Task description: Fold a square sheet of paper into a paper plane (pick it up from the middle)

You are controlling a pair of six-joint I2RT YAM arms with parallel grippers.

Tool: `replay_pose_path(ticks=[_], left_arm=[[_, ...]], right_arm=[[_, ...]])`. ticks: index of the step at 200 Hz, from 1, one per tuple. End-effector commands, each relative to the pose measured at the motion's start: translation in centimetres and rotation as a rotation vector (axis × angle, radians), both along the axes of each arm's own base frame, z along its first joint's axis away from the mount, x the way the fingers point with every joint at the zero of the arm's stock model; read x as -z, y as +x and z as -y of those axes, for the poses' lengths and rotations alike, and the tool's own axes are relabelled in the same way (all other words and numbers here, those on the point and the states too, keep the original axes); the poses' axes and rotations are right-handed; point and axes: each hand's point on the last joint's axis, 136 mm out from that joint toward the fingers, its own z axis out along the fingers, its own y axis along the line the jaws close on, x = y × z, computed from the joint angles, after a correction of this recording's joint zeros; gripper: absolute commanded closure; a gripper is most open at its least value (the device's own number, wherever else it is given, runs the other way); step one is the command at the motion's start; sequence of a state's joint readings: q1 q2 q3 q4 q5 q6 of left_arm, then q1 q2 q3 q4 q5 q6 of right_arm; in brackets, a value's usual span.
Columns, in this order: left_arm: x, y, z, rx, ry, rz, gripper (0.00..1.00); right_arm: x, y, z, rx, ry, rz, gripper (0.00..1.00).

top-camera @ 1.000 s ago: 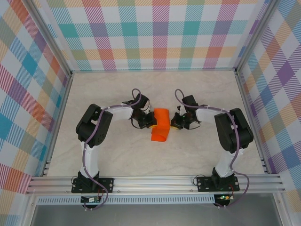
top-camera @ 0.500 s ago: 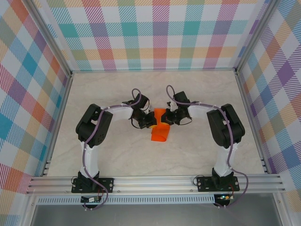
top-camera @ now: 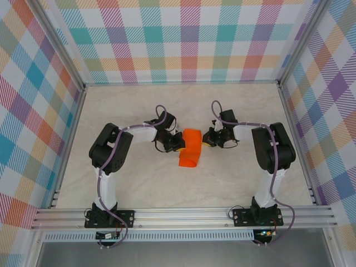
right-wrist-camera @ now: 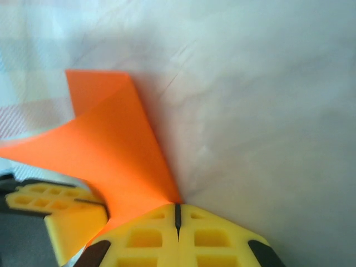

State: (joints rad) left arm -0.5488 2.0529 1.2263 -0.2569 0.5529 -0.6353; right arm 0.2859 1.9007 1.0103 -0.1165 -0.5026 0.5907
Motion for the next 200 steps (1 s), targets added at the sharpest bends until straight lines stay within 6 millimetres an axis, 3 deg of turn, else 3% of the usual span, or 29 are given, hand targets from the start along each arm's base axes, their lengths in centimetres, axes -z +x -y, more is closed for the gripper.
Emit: replay_pose_path(ticks=[1, 27, 56, 83, 105, 158, 178, 200], left_arm=[[10.1, -9.2, -9.5, -0.036, 0.479, -0.331, 1.00], [10.1, -9.0, -9.3, -0.038, 0.468, -0.329, 1.00], [10.1, -9.0, -9.3, -0.040, 0.468, -0.331, 1.00], [10.1, -9.1, -9.4, -0.042, 0.473, -0.334, 1.00], [10.2, -9.4, -9.6, -0.042, 0.480, -0.340, 1.00], [10.2, -9.6, -9.7, -0.040, 0.477, -0.340, 1.00], [10.2, -9.6, -9.6, -0.041, 0.472, -0.337, 1.00], [10.2, -9.5, -9.5, -0.041, 0.467, -0.336, 1.00]], right_arm=[[-2.6, 1.2, 0.5, 0.040, -0.027, 0.099, 1.00], [-3.9, 0.5, -2.6, -0.027, 0.016, 0.145, 1.00], [-2.2, 0.1, -5.3, -0.096, 0.063, 0.087, 1.00], [-1.3, 1.0, -5.9, -0.102, 0.064, 0.068, 1.00], [-0.6, 2.0, -4.9, -0.070, 0.044, 0.063, 1.00], [1.9, 4.8, 0.9, 0.068, -0.119, 0.042, 1.00], [1.3, 6.1, 2.4, 0.104, -0.159, 0.062, 1.00], [-1.0, 7.0, 2.3, 0.101, -0.160, 0.111, 1.00]])
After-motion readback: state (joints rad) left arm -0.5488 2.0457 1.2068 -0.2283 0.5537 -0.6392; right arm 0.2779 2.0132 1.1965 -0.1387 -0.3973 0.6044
